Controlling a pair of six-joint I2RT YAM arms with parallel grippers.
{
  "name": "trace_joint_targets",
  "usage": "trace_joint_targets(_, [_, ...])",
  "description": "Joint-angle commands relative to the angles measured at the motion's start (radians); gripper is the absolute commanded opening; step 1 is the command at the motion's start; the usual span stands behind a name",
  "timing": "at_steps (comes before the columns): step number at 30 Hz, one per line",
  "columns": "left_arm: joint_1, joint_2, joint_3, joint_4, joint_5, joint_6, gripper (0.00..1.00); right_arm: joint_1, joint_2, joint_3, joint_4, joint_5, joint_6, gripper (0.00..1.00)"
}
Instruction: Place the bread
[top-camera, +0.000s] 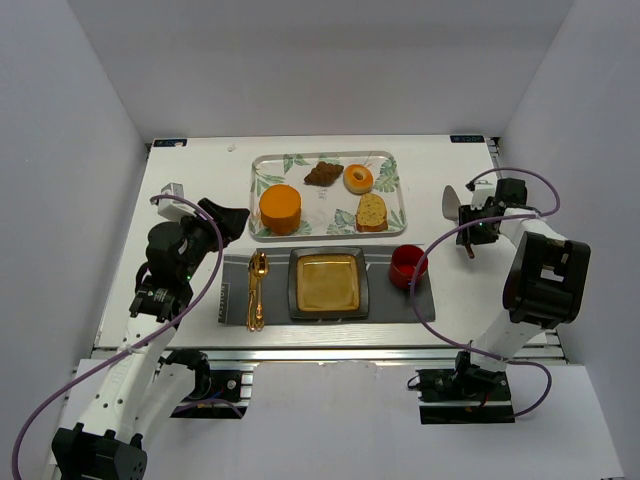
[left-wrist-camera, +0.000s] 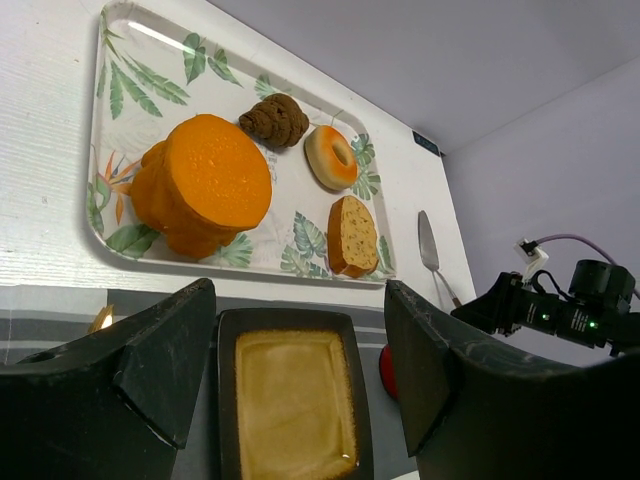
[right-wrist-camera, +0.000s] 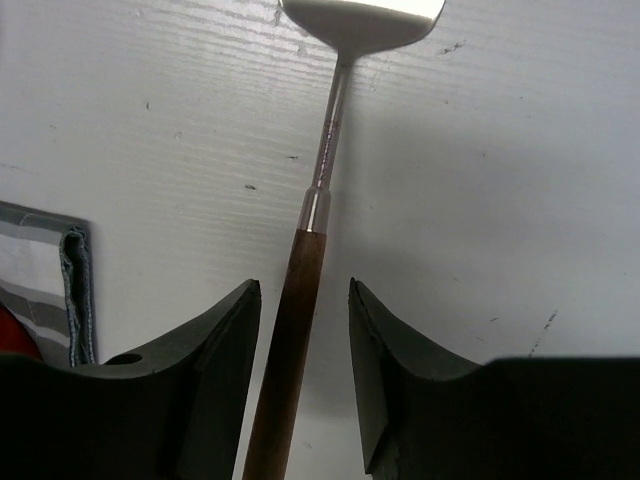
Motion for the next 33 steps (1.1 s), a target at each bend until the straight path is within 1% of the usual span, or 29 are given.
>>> trace_joint_targets(1, [0.005,-0.016,0.011,-0.005,-0.007,-0.003,0.77,0.007,-0.05,-0.05,0.062,0.021,0.027,0.45])
trace_joint_targets(3, [0.003,-0.017,0.006,-0.002,-0.004,-0.006,0.78,0.005,-0.062,-0.075,0.087,0.032,0.039,0.42])
trace_joint_targets(9, [0.003,-0.02,0.012,-0.011,0.001,-0.005,0.78,0.005,-0.107,-0.162,0.202,0.047,0.107,0.41])
trace_joint_targets(11, [0.005,-0.023,0.014,-0.015,0.002,-0.005,0.78,0.007,-0.107,-0.164,0.223,0.049,0.124,0.41])
trace_joint_targets(20, [0.003,-0.04,0.008,-0.02,0.001,-0.014,0.78,0.007,-0.093,-0.166,0.266,0.053,0.159,0.4])
trace_joint_targets(33, [0.003,-0.045,0.012,-0.023,0.001,-0.014,0.78,0.008,-0.111,-0.227,0.312,0.056,0.173,0.37])
